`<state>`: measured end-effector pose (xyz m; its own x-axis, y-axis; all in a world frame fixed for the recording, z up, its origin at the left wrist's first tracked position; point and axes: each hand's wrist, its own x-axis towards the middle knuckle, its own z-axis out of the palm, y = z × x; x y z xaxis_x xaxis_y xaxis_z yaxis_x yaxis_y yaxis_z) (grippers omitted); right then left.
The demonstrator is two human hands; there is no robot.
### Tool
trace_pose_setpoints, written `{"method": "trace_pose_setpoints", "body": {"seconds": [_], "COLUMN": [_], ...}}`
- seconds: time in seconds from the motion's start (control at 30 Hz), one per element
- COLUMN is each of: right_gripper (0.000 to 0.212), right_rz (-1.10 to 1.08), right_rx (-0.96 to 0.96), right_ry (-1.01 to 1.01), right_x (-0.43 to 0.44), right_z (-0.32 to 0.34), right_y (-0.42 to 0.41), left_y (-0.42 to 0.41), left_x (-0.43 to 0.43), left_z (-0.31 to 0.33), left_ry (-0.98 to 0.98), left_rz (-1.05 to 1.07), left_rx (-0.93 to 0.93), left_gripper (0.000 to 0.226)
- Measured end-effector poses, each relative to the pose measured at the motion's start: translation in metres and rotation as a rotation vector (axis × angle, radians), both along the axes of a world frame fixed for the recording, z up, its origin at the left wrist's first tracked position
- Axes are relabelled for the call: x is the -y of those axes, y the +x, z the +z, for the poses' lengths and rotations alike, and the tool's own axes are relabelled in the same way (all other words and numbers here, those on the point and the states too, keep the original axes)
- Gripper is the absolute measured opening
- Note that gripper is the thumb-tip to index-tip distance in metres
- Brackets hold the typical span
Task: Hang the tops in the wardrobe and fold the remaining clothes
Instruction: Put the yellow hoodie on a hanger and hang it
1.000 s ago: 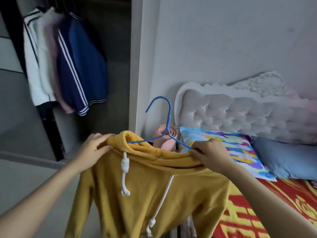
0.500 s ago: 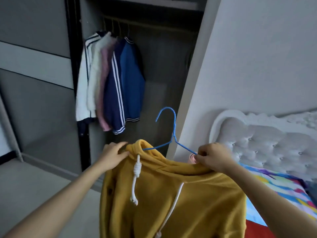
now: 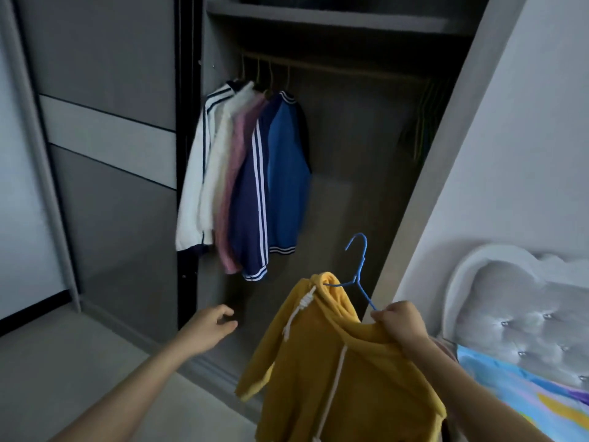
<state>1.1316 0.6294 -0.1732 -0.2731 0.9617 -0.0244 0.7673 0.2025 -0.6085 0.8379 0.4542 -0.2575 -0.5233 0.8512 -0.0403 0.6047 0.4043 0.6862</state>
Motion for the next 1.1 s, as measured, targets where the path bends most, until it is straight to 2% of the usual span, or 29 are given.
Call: {"method": "trace_pose_setpoints", "body": {"seconds": [0.13,0.27,0.43,0.5,0.6,0.77,0.93,1.1], "right_gripper": [0.022,0.012,0.026,0.021,0.006,0.019,0.017,0.018], "right_rz": [-0.02,0.043,0.117,0.111,0.102,0.081,0.094,0.079], "right_rx": [-0.238,-0.388,-0.565,-0.642,-0.656,-0.651,-0.734,-0.777], "right_ry": [-0.124,-0.291,-0.42,-0.43,-0.385,-0.286,-0.136,0.104], "right_x": [-0.046,-0.089,-0.137,-0.151,-0.172,-0.216,-0.243,-0.257], "right_z": [0.02,0.048,0.065,0.069,0.07,0.091,0.131,0.193], "right_y": [-0.045,-0.099,-0.156,-0.172,-0.192,-0.215,-0.262,-0.316], "left_y": [-0.029,-0.065,-0.105,-0.113,-0.129,-0.18,-0.241,-0.303], "left_x": [-0.046,-0.092,-0.144,-0.16,-0.182,-0.231,-0.297,-0.36], "left_z": [0.02,0.051,0.088,0.092,0.096,0.127,0.176,0.252], "left_ry": [0.065,0.122,0.241,0.242,0.233,0.405,0.536,0.692], "left_rz": [-0.021,-0.033,0.026,-0.001,-0.026,0.01,0.073,0.104], "left_rx": [-0.057,-0.133,-0.159,-0.159,-0.178,-0.274,-0.451,-0.657], "left_gripper": [0.031,0.028,0.025,0.024,0.022,0.021,0.035,0.041]}}
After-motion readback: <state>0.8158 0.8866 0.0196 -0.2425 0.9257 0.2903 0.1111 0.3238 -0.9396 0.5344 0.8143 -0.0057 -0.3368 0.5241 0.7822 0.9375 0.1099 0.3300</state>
